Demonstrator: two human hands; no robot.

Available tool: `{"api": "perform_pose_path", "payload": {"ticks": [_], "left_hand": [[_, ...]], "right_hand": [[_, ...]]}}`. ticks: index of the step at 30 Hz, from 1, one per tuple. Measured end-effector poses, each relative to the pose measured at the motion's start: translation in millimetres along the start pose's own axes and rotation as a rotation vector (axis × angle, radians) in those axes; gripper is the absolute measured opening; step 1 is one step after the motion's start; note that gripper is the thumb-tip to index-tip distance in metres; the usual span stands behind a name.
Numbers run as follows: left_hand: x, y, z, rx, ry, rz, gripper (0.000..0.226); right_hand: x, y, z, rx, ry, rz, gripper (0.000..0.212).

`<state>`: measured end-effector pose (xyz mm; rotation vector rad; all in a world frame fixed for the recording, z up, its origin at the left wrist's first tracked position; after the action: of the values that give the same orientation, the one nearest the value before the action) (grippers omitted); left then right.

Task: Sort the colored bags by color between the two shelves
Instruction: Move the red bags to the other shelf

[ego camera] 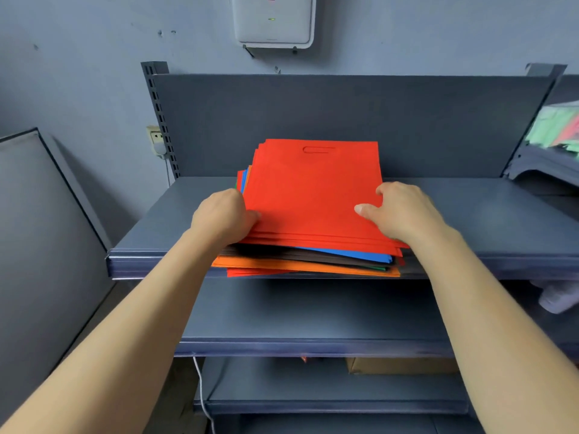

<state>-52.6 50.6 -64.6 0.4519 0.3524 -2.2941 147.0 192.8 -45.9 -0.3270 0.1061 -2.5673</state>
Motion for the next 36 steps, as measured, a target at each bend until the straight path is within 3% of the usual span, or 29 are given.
{"api": "perform_pose_path", "payload": {"ticks": [8, 15, 18, 24, 36], "left_hand": [[-4.9, -18.1, -9.5, 0.026, 0.011, 0.047, 0.036], [-10.2, -19.9, 0.2, 0.005, 0.109, 0.085, 0.038], [-11.9, -20.5, -3.9, -0.037, 0.117, 0.031, 0.036], [-29.3, -9.4, -11.6, -0.132, -0.102, -0.206, 0.033], [-39.8, 13.4, -10.2, -0.039, -0.16, -0.312, 0.052]], "right_hand": [[-13.3, -33.1, -25.0, 0.112, -0.098, -0.075, 0.055], [-12.3, -42.7, -23.5, 0.118, -0.122, -0.026, 0.056], [-14.9, -43.2, -21.9, 0.122, -0.139, -0.028, 0.054], [-16.7, -41.3, -21.3, 0.134, -0.142, -0.034, 0.052], [-11.3, -26.5, -12.6, 0.121, -0.101, 0.0, 0.059]]}}
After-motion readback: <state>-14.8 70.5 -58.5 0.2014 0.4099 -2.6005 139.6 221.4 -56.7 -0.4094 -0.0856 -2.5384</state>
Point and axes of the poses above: each hand's wrist, its own y-axis away from the middle knuckle, its own z-axis out of the back of the hand, x = y × z, the point moved 2 cm from there along -y, towards the middle knuckle, and after that the axes turned 6 degrees about y, right-handed, at the moved point
